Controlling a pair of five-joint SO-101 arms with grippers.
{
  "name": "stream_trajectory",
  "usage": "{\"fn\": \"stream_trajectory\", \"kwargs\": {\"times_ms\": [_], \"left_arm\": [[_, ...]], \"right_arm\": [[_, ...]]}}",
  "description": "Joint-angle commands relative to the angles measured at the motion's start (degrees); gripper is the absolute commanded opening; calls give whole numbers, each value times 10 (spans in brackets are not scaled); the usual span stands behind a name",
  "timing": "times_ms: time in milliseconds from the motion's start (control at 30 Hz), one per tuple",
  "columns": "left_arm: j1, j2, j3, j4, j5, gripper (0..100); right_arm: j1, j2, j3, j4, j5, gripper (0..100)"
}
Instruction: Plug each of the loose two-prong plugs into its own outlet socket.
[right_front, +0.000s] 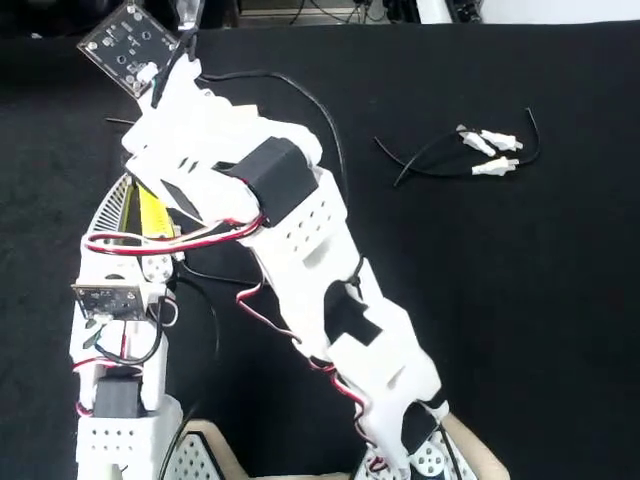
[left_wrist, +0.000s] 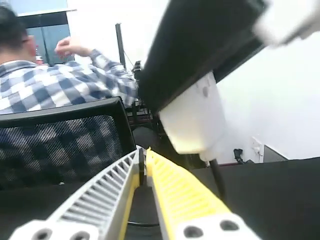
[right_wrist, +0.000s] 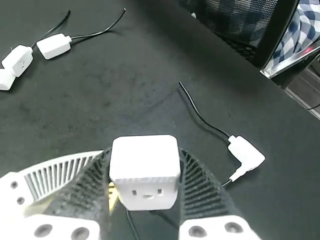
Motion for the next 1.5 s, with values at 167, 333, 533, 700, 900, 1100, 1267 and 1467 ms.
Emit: {"fn": "stream_trajectory", "kwargs": {"times_ms": [167, 333, 533, 700, 900, 1100, 1267, 1467], "left_arm": [[82, -4, 7, 76, -4, 39], [124, -4, -12, 88, -4, 39], [117, -4, 13, 24, -4, 36], [108, -5, 9, -47, -1, 30], [143, -5, 10, -102, 0, 29], [182, -5, 10, -103, 0, 29], [160, -5, 10, -104, 1, 29], [81, -6, 3, -114, 1, 29]], "right_arm": [[-4, -36, 0, -23, 53, 12], [-6, -26, -1, -8, 72, 12], [-6, -33, -2, 18, 72, 12], [-5, -79, -1, 19, 73, 12], [9, -86, 2, -3, 78, 12], [26, -34, 0, -74, 78, 12], [28, 5, -2, -58, 77, 12], [40, 5, -3, 8, 74, 12]]}}
